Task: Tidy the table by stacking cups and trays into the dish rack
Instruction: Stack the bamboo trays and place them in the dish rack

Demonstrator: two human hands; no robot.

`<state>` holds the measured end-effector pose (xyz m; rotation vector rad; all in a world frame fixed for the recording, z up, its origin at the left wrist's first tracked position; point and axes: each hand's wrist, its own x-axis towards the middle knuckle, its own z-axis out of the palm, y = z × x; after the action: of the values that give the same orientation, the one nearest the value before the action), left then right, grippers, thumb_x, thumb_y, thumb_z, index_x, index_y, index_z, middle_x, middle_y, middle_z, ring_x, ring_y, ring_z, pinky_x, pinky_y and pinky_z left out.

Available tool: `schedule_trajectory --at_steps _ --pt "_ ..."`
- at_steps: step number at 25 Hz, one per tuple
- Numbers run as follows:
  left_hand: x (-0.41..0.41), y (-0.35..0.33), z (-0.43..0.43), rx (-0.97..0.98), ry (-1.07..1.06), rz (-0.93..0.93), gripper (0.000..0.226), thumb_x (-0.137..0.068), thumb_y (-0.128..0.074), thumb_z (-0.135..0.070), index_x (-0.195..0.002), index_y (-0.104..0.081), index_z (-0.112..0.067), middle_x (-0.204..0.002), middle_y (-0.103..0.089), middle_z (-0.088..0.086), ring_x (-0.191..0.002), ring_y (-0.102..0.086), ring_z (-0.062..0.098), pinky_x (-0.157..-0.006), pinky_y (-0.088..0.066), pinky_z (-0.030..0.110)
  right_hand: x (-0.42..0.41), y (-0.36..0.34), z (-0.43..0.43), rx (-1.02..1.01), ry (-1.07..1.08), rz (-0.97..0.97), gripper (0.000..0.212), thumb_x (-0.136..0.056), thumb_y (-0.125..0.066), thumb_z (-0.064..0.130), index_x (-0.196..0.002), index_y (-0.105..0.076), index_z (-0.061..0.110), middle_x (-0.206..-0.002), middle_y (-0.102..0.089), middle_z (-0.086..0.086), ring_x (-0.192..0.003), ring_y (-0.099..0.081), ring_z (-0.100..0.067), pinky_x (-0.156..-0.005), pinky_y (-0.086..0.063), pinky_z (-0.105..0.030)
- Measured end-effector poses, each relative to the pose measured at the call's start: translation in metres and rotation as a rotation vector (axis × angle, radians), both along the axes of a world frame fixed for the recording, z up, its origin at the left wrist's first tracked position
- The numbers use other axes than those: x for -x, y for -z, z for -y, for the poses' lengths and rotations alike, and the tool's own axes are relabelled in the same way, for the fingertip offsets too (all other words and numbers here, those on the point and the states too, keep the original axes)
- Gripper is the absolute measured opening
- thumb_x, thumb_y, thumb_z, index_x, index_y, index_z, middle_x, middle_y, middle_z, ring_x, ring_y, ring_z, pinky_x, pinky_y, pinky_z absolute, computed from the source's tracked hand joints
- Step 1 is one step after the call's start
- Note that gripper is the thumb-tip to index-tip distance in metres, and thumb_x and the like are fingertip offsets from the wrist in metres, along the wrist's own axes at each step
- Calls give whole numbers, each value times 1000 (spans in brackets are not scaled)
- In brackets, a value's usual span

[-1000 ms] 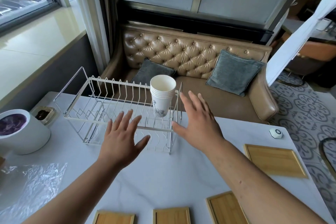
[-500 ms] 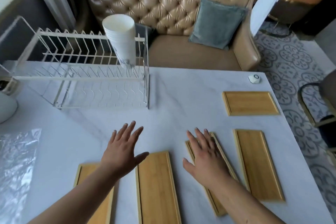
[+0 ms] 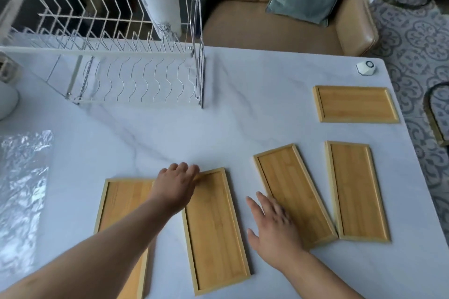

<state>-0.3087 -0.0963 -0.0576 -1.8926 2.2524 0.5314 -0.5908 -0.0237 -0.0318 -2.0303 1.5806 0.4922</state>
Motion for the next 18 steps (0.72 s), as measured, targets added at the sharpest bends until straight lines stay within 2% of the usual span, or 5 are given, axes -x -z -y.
schedule_trajectory --at_steps 3,8,12,14,18 --pt "-3 -1 11 6 -30 61 21 -104 -41 -35 -108 -56 -21 -96 -63 4 -91 -62 30 -72 -38 39 5 1 0 63 101 14 70 -97 -44 50 -159 -19 30 -159 -29 1 -142 -32 -23 -108 -41 -37" --pt "-21 -7 21 -37 -136 120 10 -95 -49 -21 -101 -56 -17 -83 -63 4 -71 -58 31 -66 -32 36 8 1 12 110 324 60 65 -95 -54 51 -149 -30 24 -132 -55 -1 -108 -59 -20 -79 -55 -32" --pt "-40 -9 22 -92 -249 197 15 -88 -48 -12 -99 -57 -17 -69 -61 1 -63 -58 31 -63 -33 36 -10 4 26 61 441 95 62 -95 -56 50 -144 -27 25 -86 -67 5 -63 -60 -13 -43 -40 -24" --pt "-47 -8 23 -112 -299 213 15 -86 -47 -9 -96 -55 -17 -61 -54 -2 -59 -52 30 -63 -34 36 -20 7 32 74 465 121 58 -96 -59 46 -141 -28 25 -85 -67 5 -63 -62 -13 -43 -40 -25" --pt "-59 -7 25 -114 -400 173 2 -87 -50 -15 -89 -51 -17 -61 -53 -3 -61 -53 28 -62 -33 36 -40 20 57 154 489 138 50 -97 -61 30 -139 -35 21 -102 -72 -2 -85 -72 -23 -57 -49 -31"
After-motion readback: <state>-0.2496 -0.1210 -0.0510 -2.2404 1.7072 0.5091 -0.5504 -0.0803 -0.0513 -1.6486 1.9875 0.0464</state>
